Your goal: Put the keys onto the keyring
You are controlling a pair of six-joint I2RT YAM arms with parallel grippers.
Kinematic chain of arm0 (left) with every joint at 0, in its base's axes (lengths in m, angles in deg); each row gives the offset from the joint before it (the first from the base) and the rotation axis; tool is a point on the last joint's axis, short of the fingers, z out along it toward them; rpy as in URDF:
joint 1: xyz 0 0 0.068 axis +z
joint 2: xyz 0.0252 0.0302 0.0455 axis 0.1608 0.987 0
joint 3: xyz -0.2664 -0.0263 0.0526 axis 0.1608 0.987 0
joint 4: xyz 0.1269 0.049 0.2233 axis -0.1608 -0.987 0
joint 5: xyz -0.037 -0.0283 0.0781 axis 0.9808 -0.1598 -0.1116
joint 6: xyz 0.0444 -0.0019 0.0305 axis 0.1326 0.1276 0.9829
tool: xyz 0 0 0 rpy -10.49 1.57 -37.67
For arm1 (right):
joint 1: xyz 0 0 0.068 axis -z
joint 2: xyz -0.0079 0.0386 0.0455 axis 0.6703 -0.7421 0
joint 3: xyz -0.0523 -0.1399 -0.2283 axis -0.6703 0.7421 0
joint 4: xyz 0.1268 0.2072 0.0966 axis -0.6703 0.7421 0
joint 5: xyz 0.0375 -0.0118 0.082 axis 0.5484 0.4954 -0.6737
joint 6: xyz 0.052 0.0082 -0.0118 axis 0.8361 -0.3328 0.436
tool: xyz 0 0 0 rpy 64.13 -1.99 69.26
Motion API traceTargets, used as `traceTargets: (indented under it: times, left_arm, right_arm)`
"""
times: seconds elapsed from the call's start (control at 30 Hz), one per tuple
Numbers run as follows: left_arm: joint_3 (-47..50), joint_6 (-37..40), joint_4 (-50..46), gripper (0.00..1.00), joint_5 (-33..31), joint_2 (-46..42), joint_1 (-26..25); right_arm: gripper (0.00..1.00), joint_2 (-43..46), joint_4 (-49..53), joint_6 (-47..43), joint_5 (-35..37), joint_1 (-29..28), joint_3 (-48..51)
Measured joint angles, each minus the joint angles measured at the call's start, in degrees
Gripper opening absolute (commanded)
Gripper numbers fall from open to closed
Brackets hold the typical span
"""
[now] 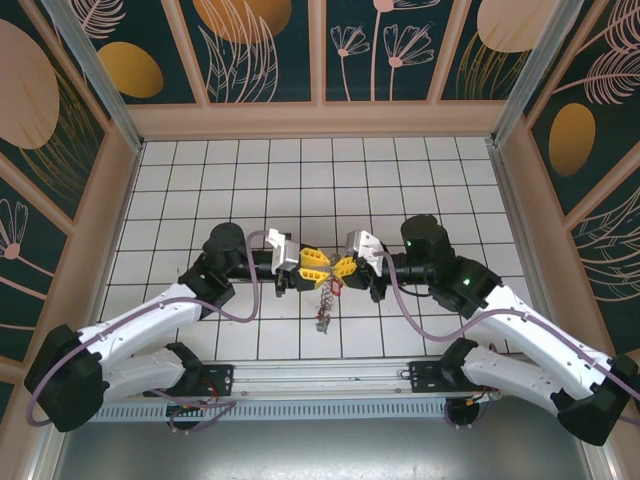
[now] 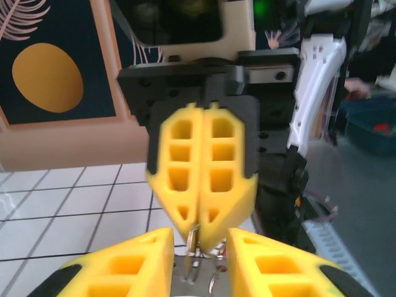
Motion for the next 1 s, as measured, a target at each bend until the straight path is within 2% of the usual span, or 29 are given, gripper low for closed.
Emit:
traceTargets:
  times: [0.13,0.33,0.6,1.0]
  left_arm:
    - [-3.85,8.72,-11.93,0.26,-1.86,-1.79,-0.26]
    - [-4.63,14.38,-20.63,0.26,-4.85,-1.2,-0.26]
    - [-6.05,15.15,-23.98,0.23,-6.69,1.46,-0.24]
    - [-6.78,13.6,-24.76,0.3,-6.54,-0.59,-0.24]
  right_arm:
    - [0.0,-1.33,2.56,-0.98,0.81,0.44,-0.87]
    - [0.0,-2.25,2.78,-1.46,0.98,0.44,-1.29]
    - [0.0,-3.23,2.78,-1.49,0.98,0.42,-1.51]
    - [0.0,-3.26,3.1,-1.75,1.07,0.13,-1.62]
